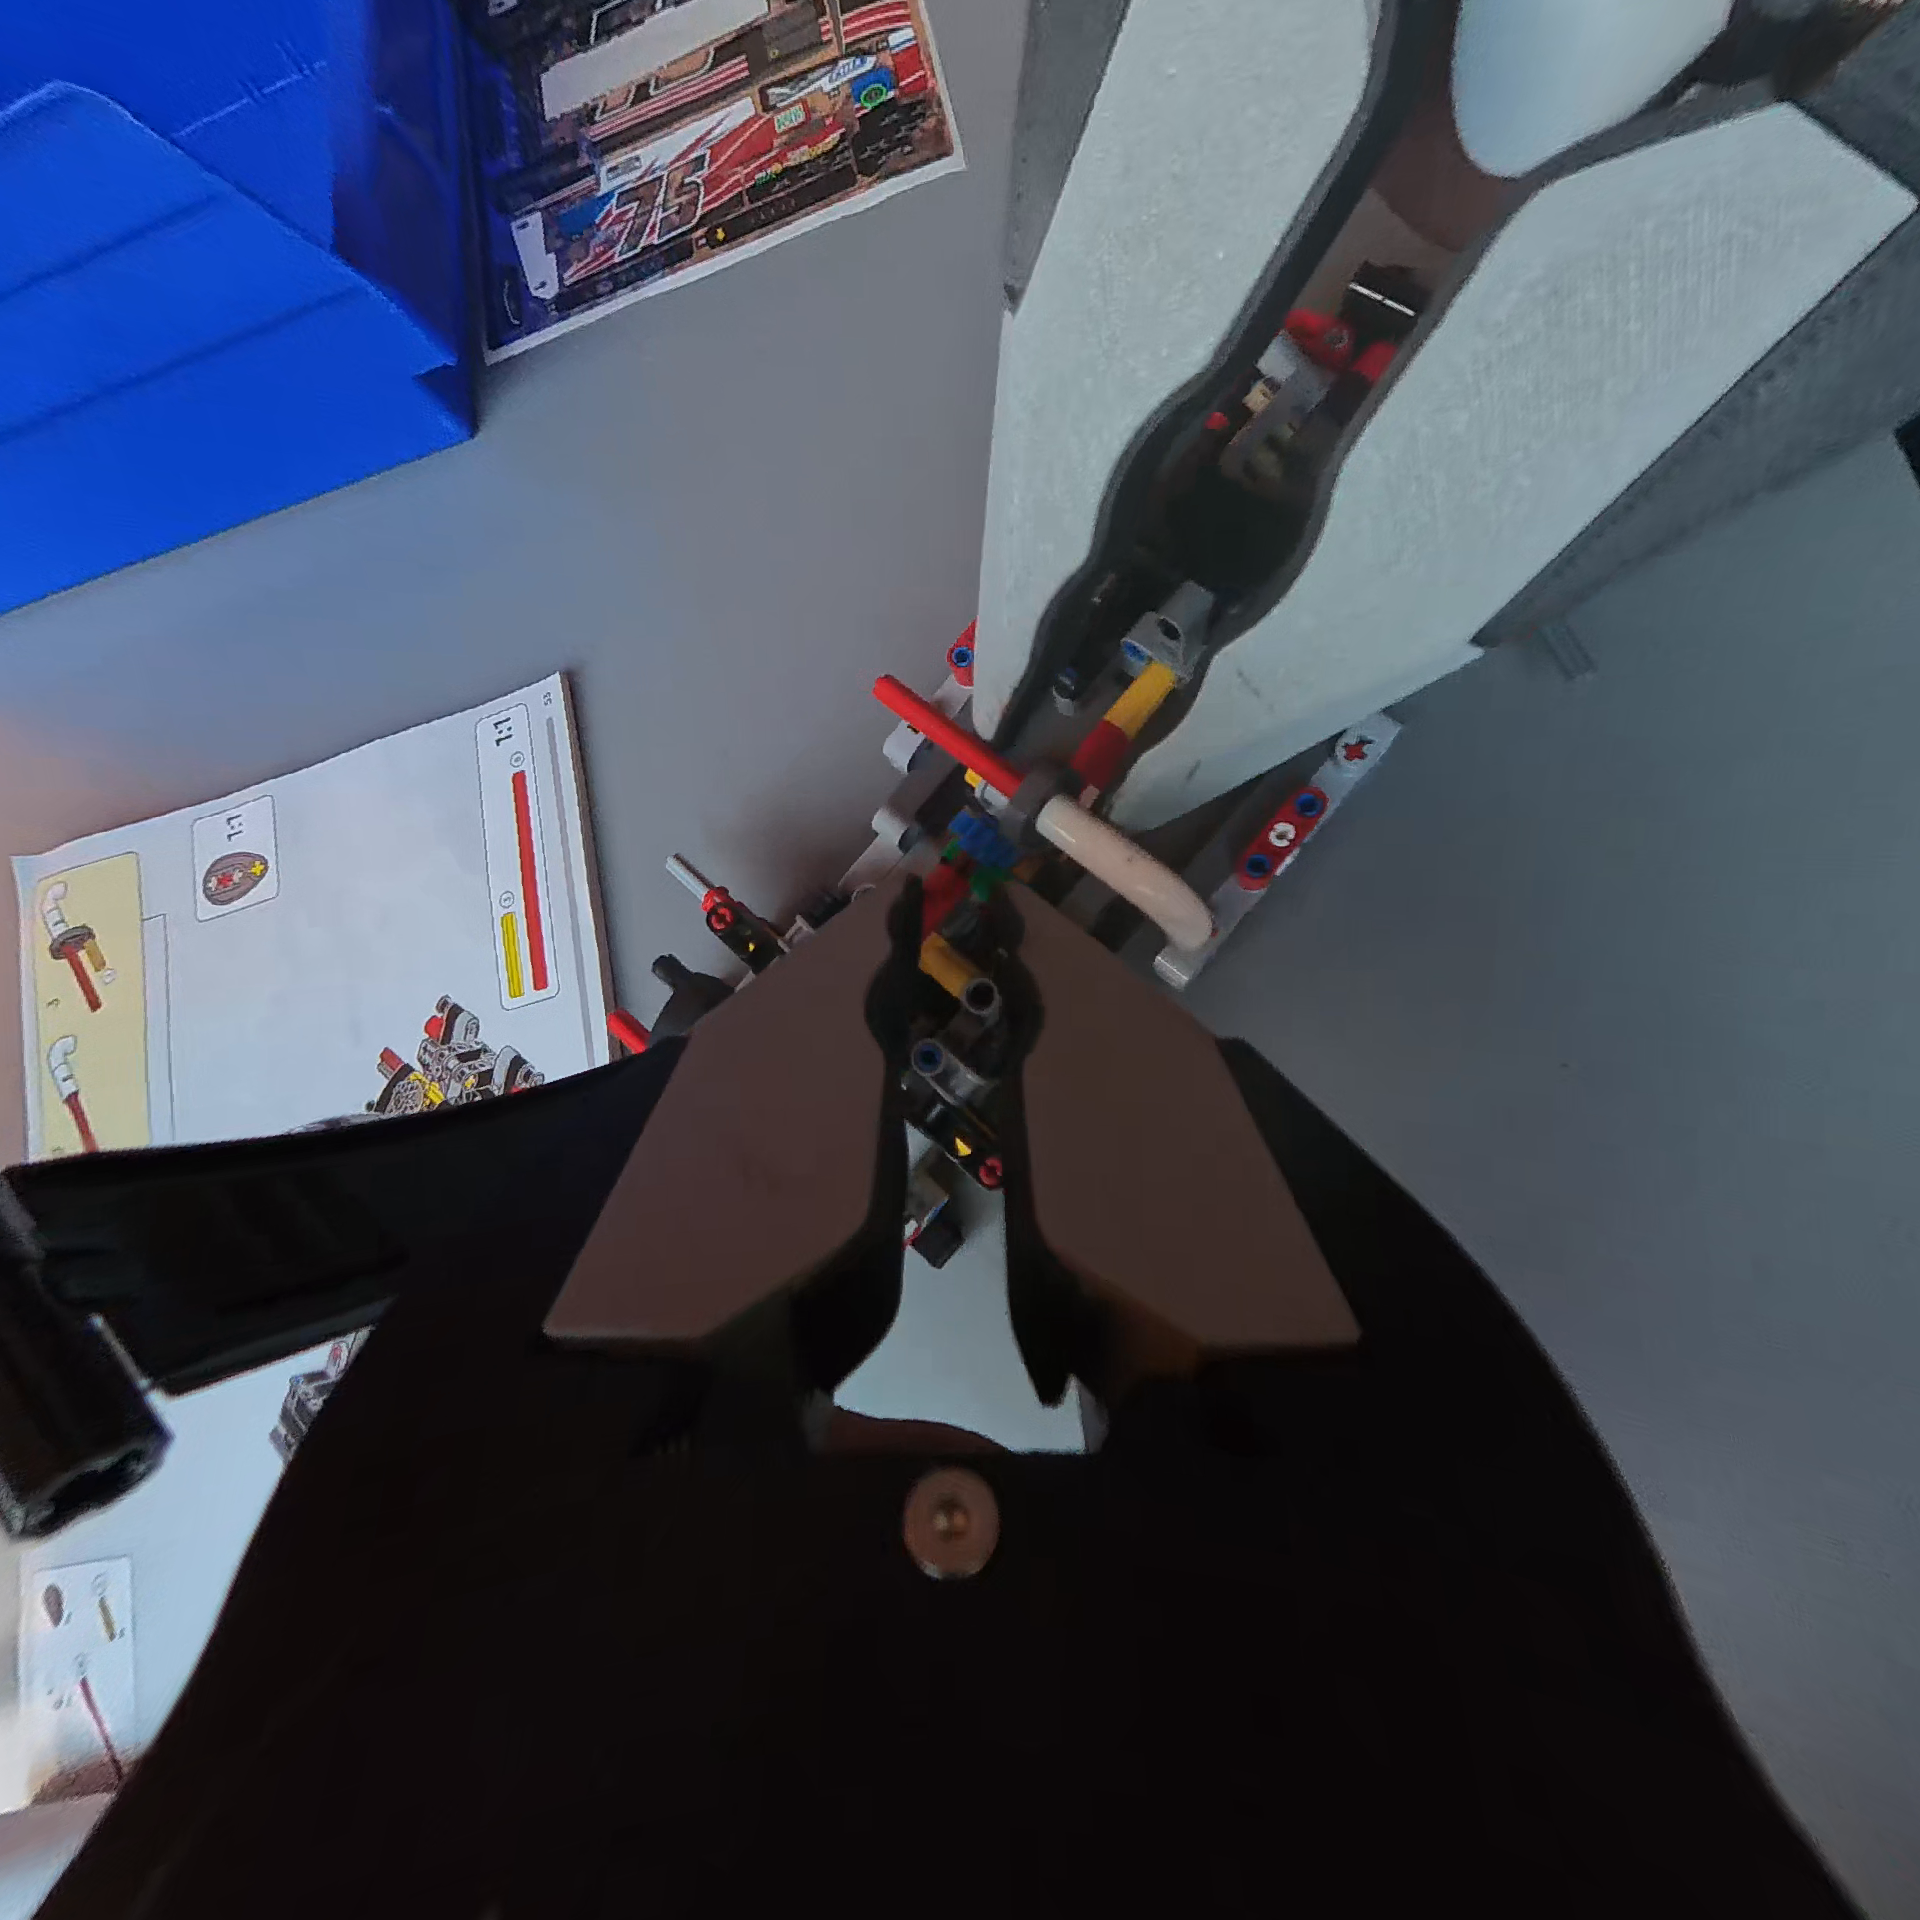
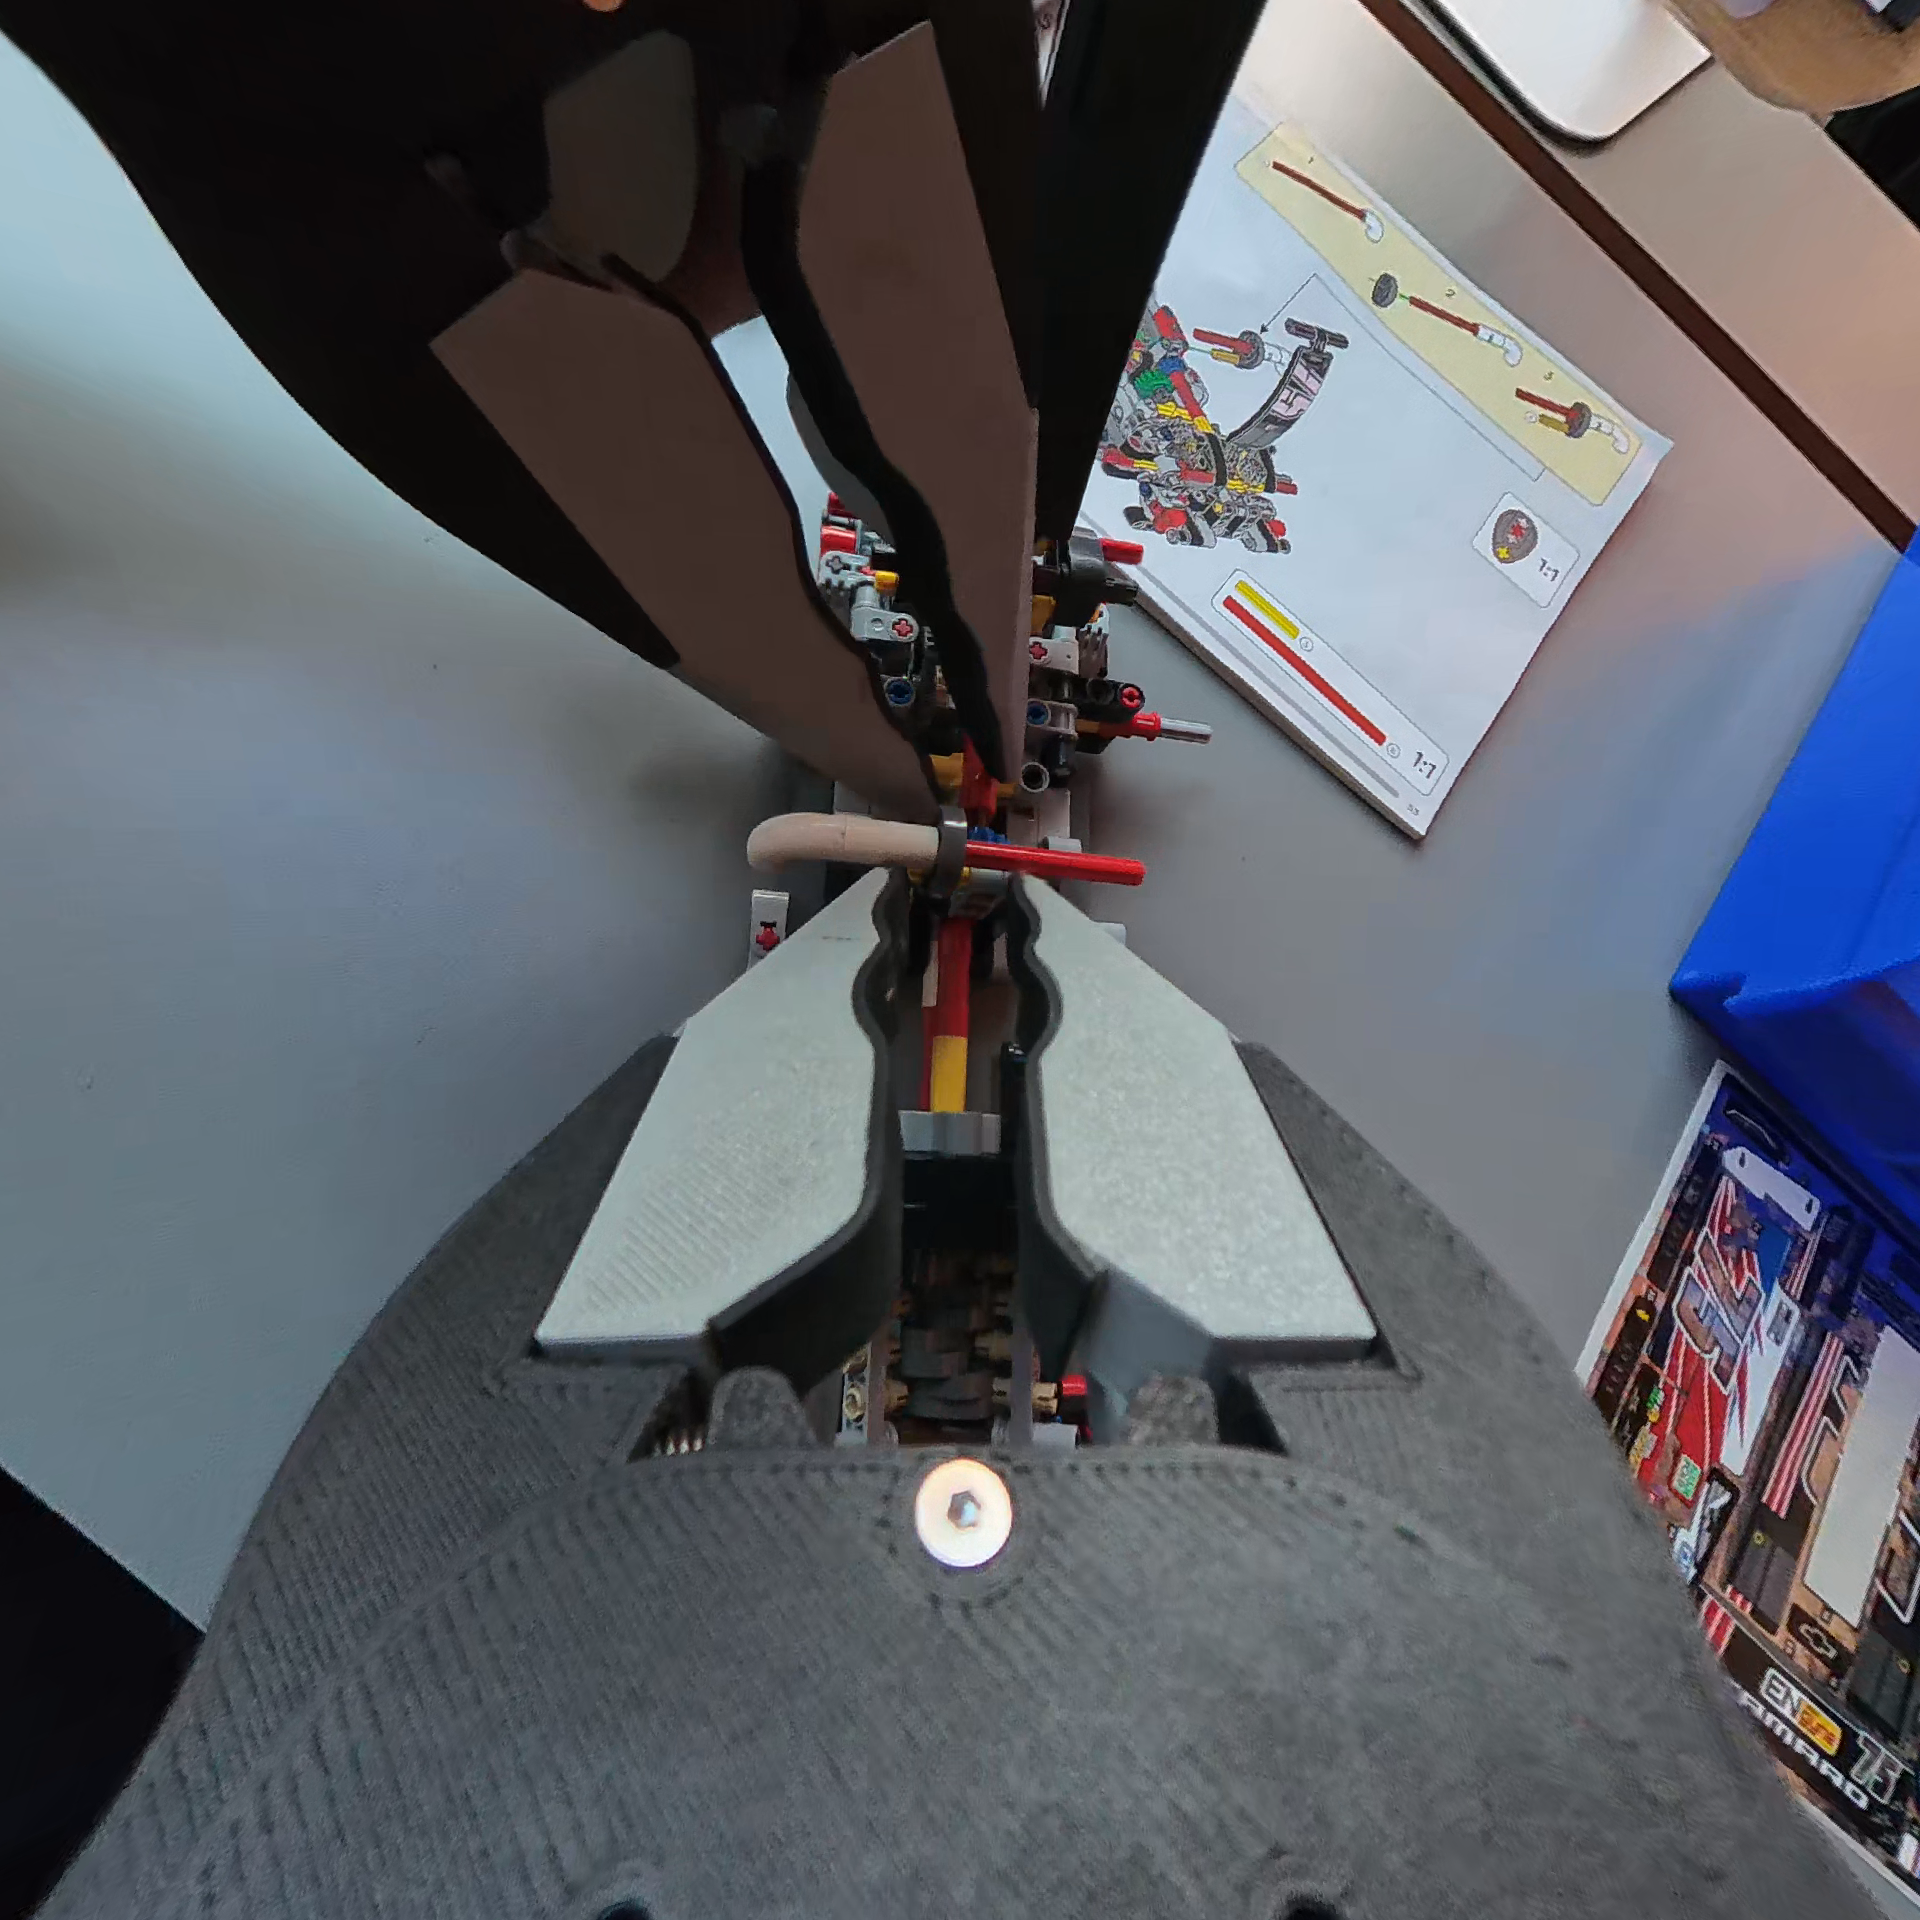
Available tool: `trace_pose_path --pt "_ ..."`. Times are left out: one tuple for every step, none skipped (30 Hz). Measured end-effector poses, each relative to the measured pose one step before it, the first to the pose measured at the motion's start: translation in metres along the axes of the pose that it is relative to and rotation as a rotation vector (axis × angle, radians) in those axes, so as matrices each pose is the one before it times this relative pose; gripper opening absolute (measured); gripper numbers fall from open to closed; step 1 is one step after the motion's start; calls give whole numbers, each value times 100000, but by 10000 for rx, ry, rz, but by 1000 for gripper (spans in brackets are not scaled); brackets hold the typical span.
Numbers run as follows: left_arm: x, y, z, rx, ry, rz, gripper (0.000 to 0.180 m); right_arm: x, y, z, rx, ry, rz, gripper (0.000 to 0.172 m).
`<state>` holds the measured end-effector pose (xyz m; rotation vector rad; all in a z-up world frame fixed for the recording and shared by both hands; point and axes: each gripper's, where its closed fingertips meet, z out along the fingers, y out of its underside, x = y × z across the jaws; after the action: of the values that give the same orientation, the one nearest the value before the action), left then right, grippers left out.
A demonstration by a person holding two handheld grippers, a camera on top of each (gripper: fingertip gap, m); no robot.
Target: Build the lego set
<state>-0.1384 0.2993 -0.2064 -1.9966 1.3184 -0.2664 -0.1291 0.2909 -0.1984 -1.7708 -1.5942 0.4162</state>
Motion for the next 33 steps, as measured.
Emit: trace_pose_path --pt "48 -19 8 20 105 -15 10 42 51 41 -97 49 -97 16" --pt "117 -12 37 32 113 42 12 57 36 47 -83 67 -125 15" --pt "74 14 54 48 62 103 13 -13 -14 38 -42 32 -95 15" --pt "-19 55 65 18 19 60 13 -3 4 32 -71 39 -54 15" --pt "-16 41 35 0 44 -56 13 0 -10 25 -63 67 -56 15" --pt "-1 -32 36 15 69 -98 13 -5 12 23 -58 101 -103 15" --pt "-46 29 126 -31 16 -41 13 -9 23 0 -81 124 -123 15" --pt "-96 -18 45 8 -54 75 11 2 27 9 -98 148 -101 15" --pt "-118 30 5 -34 -74 94 9 2 6 15 -83 162 -105 15" --pt "-74 7 12 -16 -49 29 7 -1 -12 8 -61 164 -106 15" --pt "-37 6 18 5 -32 -5 7 23 -10 2 -29 137 -60 15" --pt "8 -8 -4 23 6 -5 7 8 -3 -14 -6 83 20 15" --pt "13 20 -24 27 7 12 6 -13 -12 -15 17 52 75 14" --pt "37 37 -27 8 18 -6 6 -45 -43 -23 34 31 46 14" --pt "45 33 -38 -7 29 -21 6 -44 -34 -17 23 11 28 15" --pt "2 26 -23 7 1 -33 6 -17 -16 18 -5 5 38 14" --pt "-17 19 2 4 -18 -53 6 6 -25 36 -16 -7 76 15" --pt "-36 34 -1 -8 -40 -17 6 16 -12 50 -16 -39 114 14" --pt "-25 27 -2 -5 -59 26 6 10 -8 37 -12 -55 114 15" --pt "-10 10 7 -2 -59 30 6 4 7 34 -11 -57 73 15" --pt "-8 8 3 -8 -54 8 6 6 13 14 14 -40 16 15" --pt "-8 12 -2 -9 -42 -19 6 27 14 16 39 -32 -36 15" --pt "-14 -4 9 0 -41 -20 6 29 26 18 20 -28 -25 15" --pt "-42 -4 9 9 -46 -16 6 92 37 30 -6 37 -3 15" --pt "-11 -48 7 41 -18 -23 6 243 188 55 -90 171 -66 10" --pt "-119 90 21 -46 -77 -17 6 -183 254 72 -162 -105 -235 2" --pt "-46 24 0 9 -21 22 6 49 -75 27 13 16 81 1" --pt "19 7 -50 8 39 -34 6 129 60 -10 13 47 -115 0" --pt "-6 -29 -20 24 15 -77 6 -16 -94 -75 173 -72 -45 0" --pt "19 -25 14 21 5 -35 6 -40 4 -102 70 -169 250 0" --pt "10 -10 -26 7 -16 96 6 -53 30 -104 30 -224 262 0" --pt "10 21 -53 -20 -19 151 6 -18 122 -138 -34 -158 89 0" --pt "17 39 -82 -40 -10 135 6 123 288 -205 -156 2 -33 0"
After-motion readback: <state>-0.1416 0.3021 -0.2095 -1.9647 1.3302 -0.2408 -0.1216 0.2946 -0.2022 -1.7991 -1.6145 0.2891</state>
